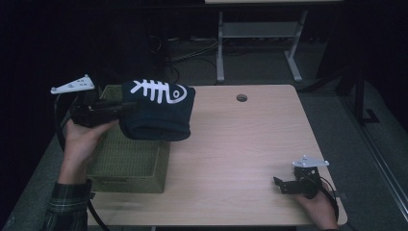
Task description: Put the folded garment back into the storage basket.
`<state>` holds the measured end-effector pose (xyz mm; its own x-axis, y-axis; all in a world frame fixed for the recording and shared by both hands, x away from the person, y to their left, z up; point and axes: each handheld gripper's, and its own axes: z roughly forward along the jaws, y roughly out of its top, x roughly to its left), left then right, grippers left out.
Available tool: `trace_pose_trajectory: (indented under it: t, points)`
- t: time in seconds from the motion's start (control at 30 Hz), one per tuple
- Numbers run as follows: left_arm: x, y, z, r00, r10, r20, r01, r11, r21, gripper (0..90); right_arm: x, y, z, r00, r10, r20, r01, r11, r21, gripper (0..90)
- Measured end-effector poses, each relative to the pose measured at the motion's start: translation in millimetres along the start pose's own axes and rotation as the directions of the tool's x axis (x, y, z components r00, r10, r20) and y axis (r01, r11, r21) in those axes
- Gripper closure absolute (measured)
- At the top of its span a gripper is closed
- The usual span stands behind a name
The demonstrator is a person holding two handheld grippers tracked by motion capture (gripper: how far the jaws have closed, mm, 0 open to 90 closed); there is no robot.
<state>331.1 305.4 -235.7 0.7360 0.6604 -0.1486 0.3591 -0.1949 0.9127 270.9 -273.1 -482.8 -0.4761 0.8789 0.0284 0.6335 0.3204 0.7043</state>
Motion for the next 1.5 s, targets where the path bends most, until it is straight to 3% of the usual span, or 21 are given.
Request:
trace_pose_trajectory:
  t: [0.37,0.63,1.2,1.5]
  points:
    - [15.6,-6.0,-31.0,0.9980,-0.024,-0.059,0.022,0.9993,-0.029,70.8,0.0,0.0,0.0,1.0000,0.000,0.000,0.000,1.0000,0.000,2.5]
    - [27.4,-19.1,-47.1,0.9941,-0.058,-0.092,0.055,0.9978,-0.037,70.9,0.0,0.0,0.1,1.0000,0.000,0.001,0.000,1.0000,0.000,2.5]
    - [44.9,-53.4,-57.1,0.9872,-0.093,-0.130,0.097,0.9950,0.025,70.9,0.0,0.0,0.1,1.0000,0.001,0.000,-0.001,1.0000,0.002,2.6]
    - [48.8,-73.5,-58.2,0.9875,-0.101,-0.121,0.110,0.9909,0.076,70.9,0.0,0.0,0.2,1.0000,0.000,0.001,0.000,1.0000,0.001,2.6]
